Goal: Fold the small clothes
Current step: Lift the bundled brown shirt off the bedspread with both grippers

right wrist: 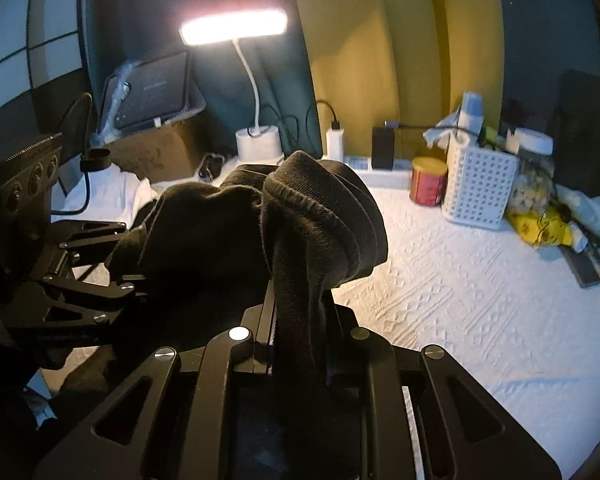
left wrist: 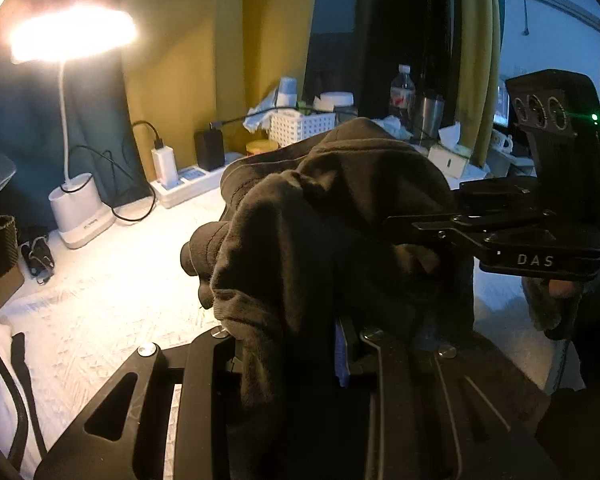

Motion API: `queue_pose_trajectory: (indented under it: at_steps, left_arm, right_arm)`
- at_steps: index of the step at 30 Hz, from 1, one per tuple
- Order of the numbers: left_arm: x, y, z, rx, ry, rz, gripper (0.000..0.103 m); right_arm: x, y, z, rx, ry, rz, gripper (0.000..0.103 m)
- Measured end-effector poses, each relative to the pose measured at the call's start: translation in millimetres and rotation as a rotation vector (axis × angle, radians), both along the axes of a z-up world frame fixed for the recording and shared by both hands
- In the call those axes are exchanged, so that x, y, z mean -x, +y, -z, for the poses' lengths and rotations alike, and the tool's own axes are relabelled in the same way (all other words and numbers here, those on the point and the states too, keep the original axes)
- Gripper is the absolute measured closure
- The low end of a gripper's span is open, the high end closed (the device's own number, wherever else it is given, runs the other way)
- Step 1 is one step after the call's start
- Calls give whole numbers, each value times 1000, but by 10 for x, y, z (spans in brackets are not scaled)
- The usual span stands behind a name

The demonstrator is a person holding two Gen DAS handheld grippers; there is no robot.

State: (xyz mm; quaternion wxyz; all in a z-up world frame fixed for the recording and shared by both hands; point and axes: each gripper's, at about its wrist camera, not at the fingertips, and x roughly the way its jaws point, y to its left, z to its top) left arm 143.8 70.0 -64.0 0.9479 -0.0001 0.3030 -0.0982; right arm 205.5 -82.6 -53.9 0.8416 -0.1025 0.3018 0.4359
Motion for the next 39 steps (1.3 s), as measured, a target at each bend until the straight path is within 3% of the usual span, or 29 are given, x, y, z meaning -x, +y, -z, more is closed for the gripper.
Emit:
queue_pose_trajectory:
  at_steps: [20, 39]
  left_arm:
    - [564, -13, -531, 44, -153, -67, 77]
    - [1169, -20, -1033, 20, -321, -118, 77]
  right_arm:
    - [681, -166, -755, -94, -172, -44, 85]
    - [1301, -199, -1392, -159, -368, -125, 85]
